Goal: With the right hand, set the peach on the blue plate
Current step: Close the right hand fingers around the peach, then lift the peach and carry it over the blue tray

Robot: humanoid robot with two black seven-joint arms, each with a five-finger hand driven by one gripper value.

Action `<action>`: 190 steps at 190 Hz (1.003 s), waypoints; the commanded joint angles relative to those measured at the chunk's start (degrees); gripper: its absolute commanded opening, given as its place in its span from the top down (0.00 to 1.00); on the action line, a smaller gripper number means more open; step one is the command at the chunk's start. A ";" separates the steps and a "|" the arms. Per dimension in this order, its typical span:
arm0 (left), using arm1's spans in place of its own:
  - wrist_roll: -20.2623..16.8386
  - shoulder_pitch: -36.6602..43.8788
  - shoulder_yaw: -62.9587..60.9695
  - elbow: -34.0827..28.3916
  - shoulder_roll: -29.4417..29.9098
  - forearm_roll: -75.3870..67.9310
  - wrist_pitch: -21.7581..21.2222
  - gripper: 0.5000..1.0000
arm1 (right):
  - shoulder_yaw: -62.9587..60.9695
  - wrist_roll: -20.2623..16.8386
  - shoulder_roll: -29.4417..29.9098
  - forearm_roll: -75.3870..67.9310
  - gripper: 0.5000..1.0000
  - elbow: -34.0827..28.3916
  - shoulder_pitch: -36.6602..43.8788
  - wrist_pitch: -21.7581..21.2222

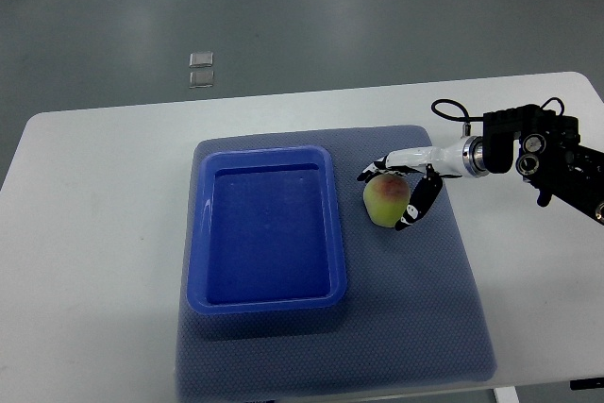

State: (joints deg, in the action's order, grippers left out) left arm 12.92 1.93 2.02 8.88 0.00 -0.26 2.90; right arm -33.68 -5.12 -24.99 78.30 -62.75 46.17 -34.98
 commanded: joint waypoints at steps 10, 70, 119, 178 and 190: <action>0.00 0.00 0.00 0.00 0.00 0.00 0.00 0.00 | 0.02 0.02 0.03 0.10 0.34 0.44 -0.12 -0.02; 0.00 0.00 0.00 0.00 0.00 0.00 0.00 0.00 | 1.78 1.07 0.03 0.62 0.39 0.70 -0.12 2.11; 0.00 0.00 0.00 0.00 0.00 -0.09 0.00 0.00 | 0.02 3.18 -0.41 -0.52 0.46 0.70 3.22 2.11; 0.00 0.00 0.00 0.00 0.00 0.00 0.00 0.00 | -1.03 3.36 7.76 -4.12 0.58 0.79 8.06 2.11; 0.00 0.00 0.00 0.00 0.00 0.00 0.00 0.00 | -0.86 3.27 9.69 -3.95 0.59 0.79 8.32 1.93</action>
State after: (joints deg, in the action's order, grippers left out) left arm 12.92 1.94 2.02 8.88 0.00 -0.29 2.90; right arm -34.70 -1.62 -18.69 74.25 -62.05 53.83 -32.94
